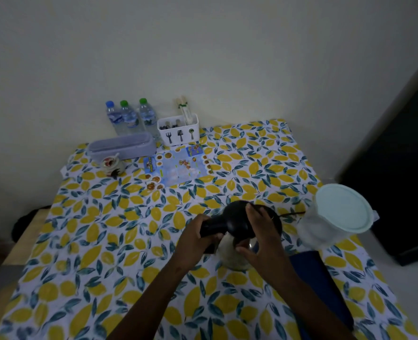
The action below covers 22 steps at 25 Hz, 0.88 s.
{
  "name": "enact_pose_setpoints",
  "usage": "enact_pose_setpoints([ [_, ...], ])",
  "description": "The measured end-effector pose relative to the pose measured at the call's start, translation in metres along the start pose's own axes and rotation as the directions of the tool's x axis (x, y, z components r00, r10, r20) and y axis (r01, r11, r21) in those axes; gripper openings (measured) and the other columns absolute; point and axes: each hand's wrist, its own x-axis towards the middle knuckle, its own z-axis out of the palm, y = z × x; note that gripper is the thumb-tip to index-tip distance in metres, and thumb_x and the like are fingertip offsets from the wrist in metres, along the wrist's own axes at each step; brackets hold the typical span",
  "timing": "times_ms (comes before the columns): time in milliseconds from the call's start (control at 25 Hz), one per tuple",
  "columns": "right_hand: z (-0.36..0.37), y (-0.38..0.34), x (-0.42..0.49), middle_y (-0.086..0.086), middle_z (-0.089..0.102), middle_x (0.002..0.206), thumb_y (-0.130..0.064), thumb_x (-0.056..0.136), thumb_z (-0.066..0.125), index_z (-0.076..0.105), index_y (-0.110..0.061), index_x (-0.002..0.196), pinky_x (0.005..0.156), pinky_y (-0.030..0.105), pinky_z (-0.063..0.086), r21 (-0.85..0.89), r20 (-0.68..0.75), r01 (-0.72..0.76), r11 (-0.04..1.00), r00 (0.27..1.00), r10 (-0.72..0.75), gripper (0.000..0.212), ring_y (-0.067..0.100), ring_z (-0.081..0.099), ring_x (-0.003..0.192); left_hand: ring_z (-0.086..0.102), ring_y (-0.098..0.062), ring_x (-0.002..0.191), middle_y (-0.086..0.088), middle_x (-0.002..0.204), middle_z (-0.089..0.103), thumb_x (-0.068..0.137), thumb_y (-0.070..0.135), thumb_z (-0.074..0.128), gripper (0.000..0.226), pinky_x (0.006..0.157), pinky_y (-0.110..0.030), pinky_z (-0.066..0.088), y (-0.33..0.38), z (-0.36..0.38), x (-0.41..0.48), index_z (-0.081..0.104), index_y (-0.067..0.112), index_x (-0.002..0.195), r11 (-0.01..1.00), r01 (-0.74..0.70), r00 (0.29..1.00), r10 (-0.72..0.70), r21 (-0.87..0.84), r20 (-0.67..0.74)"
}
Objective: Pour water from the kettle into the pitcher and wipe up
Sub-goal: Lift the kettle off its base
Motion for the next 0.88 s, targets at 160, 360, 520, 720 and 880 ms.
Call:
enact_pose_setpoints([
  [160,0.040,-0.020,-0.031,-0.007,0.005,0.160,-0.025,0.087,0.069,0.002,-0.025,0.151,0.118,0.041,0.022,0.036,0.152,-0.031,0.999,0.988,0.025,0.093,0.015,-0.003,0.148,0.058,-0.018,0.079,-0.005,0.091,0.060,0.087,0.033,0.069,0.024,0.062,-0.009,0.040,-0.033,-0.022,-0.047,0.055,0.018,0.099,0.997,0.069,0.998,-0.068,0.020,-0.011],
  [360,0.070,-0.021,-0.055,-0.014,-0.004,0.159,-0.031,0.088,0.066,-0.010,-0.033,0.147,0.120,0.038,0.020,0.025,0.197,0.090,0.996,0.976,-0.093,0.096,0.008,-0.006,0.147,0.060,-0.012,0.088,-0.004,0.099,0.062,0.078,0.048,0.070,0.041,0.072,-0.022,0.044,-0.060,-0.049,-0.077,0.057,0.020,0.104,0.996,0.080,0.997,-0.080,-0.037,0.009],
  [520,0.080,-0.007,-0.057,-0.007,-0.018,0.159,-0.050,0.086,0.060,-0.020,-0.028,0.145,0.120,0.041,0.004,-0.210,0.155,0.120,0.970,0.984,-0.088,0.102,0.010,-0.020,0.145,0.058,-0.009,0.109,0.001,0.119,0.059,0.087,0.036,0.068,0.040,0.091,-0.029,0.048,-0.060,-0.045,-0.086,0.054,0.021,0.122,1.000,0.004,1.000,-0.004,-0.030,-0.030],
  [720,0.082,0.008,-0.061,0.006,-0.016,0.159,-0.067,0.081,0.051,-0.016,-0.014,0.148,0.118,0.050,0.005,-0.483,0.200,0.133,0.866,0.979,-0.039,0.109,0.019,-0.024,0.144,0.050,-0.018,0.126,0.001,0.137,0.055,0.082,0.070,0.051,0.071,0.110,-0.044,0.037,-0.023,-0.016,-0.074,0.041,0.026,0.137,0.913,-0.093,0.984,0.145,0.398,-0.104],
  [880,0.083,0.003,-0.066,0.011,0.014,0.158,-0.063,0.074,0.066,0.005,-0.012,0.150,0.115,0.046,0.005,-0.524,0.143,0.130,0.842,0.988,-0.063,0.110,0.021,-0.008,0.144,0.039,-0.020,0.137,0.001,0.147,0.046,0.081,0.072,0.049,0.082,0.117,-0.046,0.018,-0.016,0.003,-0.073,0.033,0.021,0.145,0.871,0.090,0.976,0.020,0.482,-0.217],
])
